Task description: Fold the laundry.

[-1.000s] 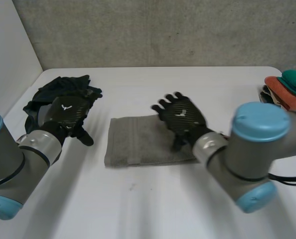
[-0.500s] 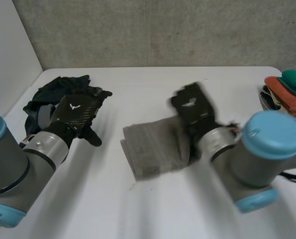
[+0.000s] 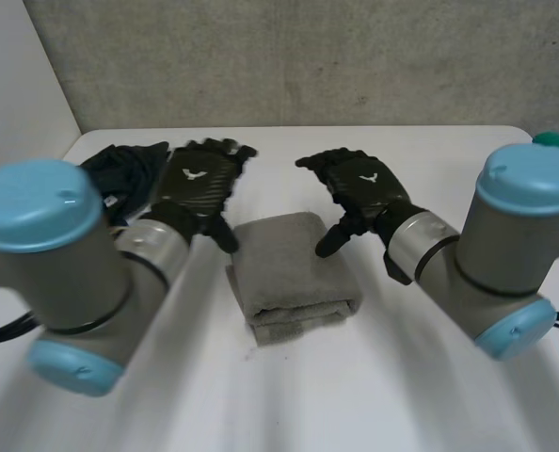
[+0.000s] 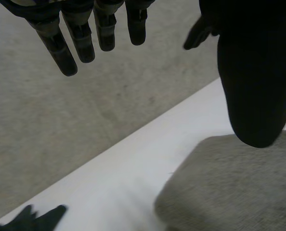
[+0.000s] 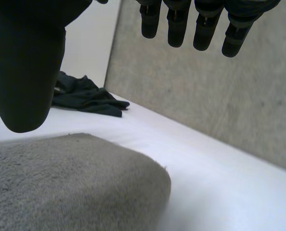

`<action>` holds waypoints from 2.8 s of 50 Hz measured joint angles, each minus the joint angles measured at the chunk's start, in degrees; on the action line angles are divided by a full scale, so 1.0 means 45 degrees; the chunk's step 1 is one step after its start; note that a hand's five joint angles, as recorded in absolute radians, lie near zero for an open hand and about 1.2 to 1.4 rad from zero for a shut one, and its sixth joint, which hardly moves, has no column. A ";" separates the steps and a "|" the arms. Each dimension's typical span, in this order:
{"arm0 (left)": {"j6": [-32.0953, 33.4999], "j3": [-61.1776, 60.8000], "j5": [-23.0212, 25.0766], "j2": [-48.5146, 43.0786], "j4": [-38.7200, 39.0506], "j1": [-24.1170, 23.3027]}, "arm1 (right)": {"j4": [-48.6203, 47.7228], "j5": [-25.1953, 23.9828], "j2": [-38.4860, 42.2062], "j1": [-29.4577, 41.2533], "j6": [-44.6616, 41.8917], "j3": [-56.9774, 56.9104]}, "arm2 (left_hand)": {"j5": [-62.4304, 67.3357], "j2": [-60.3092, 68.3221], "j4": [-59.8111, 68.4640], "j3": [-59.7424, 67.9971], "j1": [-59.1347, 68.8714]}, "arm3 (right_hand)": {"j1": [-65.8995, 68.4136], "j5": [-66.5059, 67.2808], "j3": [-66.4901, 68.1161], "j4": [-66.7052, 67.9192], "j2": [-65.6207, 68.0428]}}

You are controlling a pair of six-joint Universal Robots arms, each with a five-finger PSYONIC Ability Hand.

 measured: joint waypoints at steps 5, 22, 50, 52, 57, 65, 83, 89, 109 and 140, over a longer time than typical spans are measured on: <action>0.0065 0.1991 -0.0451 -0.2113 -0.0624 -0.0942 | 0.1958 -0.0388 0.1416 -0.0438 0.0121 -0.1720 | -0.0001 0.0000 0.0000 0.0000 0.0000 | 0.0000 0.0000 0.0000 0.0000 0.0000; 0.0088 0.4729 -0.1682 -0.5449 -0.5020 -0.0629 | 0.5888 0.0928 0.4600 -0.0307 -0.3469 -0.5044 | -0.0002 -0.0001 0.0000 0.0000 -0.0202 | -0.0243 0.0001 0.0000 -0.0002 -0.0079; -0.0416 0.2642 0.8395 0.1087 -0.6694 0.1374 | -0.3103 0.1989 -0.0338 0.2543 -0.7439 0.4720 | -0.0003 -0.0001 0.0000 0.0000 -0.0202 | -0.0243 -0.0011 0.0000 -0.0001 -0.0079; -0.0399 0.2492 0.8819 0.1072 -0.6814 0.1344 | -0.3470 0.2005 0.0068 0.2507 -0.7395 0.4759 | -0.0003 -0.0001 0.0000 0.0000 -0.0202 | -0.0243 -0.0011 0.0000 -0.0001 -0.0079; -0.0346 0.2238 0.8970 0.0972 -0.6767 0.1171 | -0.4298 0.2042 0.0918 0.2391 -0.7366 0.4583 | -0.0003 -0.0001 0.0000 0.0000 -0.0202 | -0.0243 -0.0011 0.0000 0.0000 -0.0079; -0.0374 0.2091 0.8036 0.0763 -0.6003 0.1035 | -0.5200 0.1886 0.2104 0.2100 -0.7343 0.3536 | -0.0003 -0.0001 0.0000 0.0000 -0.0202 | -0.0242 -0.0010 0.0000 0.0000 -0.0079; -0.0888 0.2277 0.7735 0.1271 -0.5733 0.1294 | -0.5112 0.1079 0.2986 0.1744 -0.6831 0.1770 | -0.0002 -0.0001 0.0000 0.0000 -0.0202 | 1.0114 1.1078 1.2039 1.2312 1.1909; -0.1212 0.2535 0.7683 0.1549 -0.5662 0.1353 | -0.5207 0.0973 0.2932 0.1782 -0.6278 0.1294 | -0.0002 -0.0001 0.0000 0.0000 -0.0202 | 1.0062 1.0659 1.1002 1.1059 1.0986; -0.1907 0.2483 0.7614 0.1801 -0.5190 0.1525 | -0.4488 0.1279 0.2934 0.1417 -0.5522 -0.0104 | -0.0003 -0.0001 0.0000 0.0000 -0.0202 | 1.0347 1.1177 1.2030 1.2430 1.1895; -0.2572 0.2803 0.6309 0.1905 -0.3760 0.0625 | -0.8445 -0.2195 0.4361 -0.9403 0.1333 -0.6089 | -0.0003 -0.0001 0.0000 0.0000 -0.0202 | 1.0347 1.1358 1.2087 1.2555 1.1888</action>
